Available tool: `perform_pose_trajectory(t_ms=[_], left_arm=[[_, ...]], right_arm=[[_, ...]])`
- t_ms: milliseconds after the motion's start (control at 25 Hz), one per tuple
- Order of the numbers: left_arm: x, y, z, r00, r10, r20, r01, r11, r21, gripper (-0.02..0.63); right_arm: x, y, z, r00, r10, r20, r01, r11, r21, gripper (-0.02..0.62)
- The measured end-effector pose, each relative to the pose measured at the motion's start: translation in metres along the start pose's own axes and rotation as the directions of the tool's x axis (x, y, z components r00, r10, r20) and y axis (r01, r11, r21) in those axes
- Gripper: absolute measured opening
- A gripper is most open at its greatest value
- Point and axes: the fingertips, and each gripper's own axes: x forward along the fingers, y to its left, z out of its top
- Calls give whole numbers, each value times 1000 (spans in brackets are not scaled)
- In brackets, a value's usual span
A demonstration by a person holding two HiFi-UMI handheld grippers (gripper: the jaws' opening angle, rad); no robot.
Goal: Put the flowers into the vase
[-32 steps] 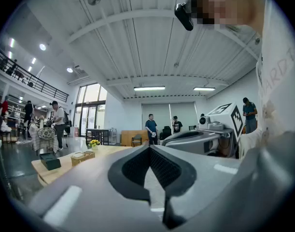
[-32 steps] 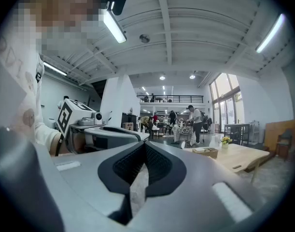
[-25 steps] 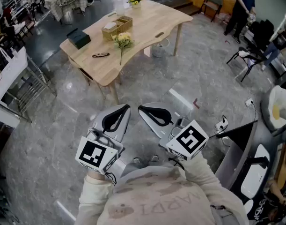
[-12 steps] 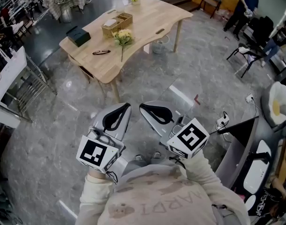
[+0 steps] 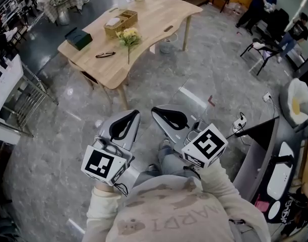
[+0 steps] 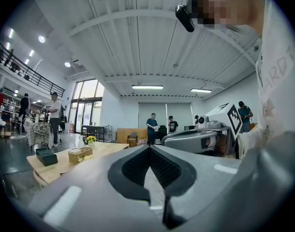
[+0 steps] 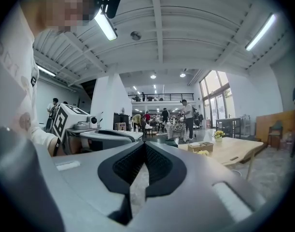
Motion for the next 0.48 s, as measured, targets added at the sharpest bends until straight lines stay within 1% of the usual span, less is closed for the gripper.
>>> perform_pose_trajectory(t_ms=[120, 280, 480], left_arm=[[10, 15, 0, 1000, 5, 4, -5, 1000, 0, 1], [32, 41, 0, 1000, 25, 10, -25, 1000, -10, 1], [72, 81, 4, 999, 49, 12, -49, 999, -10, 1]], right_arm=[[13, -13, -3, 1000, 2, 10, -2, 1000, 12, 26], [34, -38, -5, 1000, 27, 12, -27, 999, 17, 26], [66, -83, -3, 998, 59, 22, -59, 998, 19, 26]])
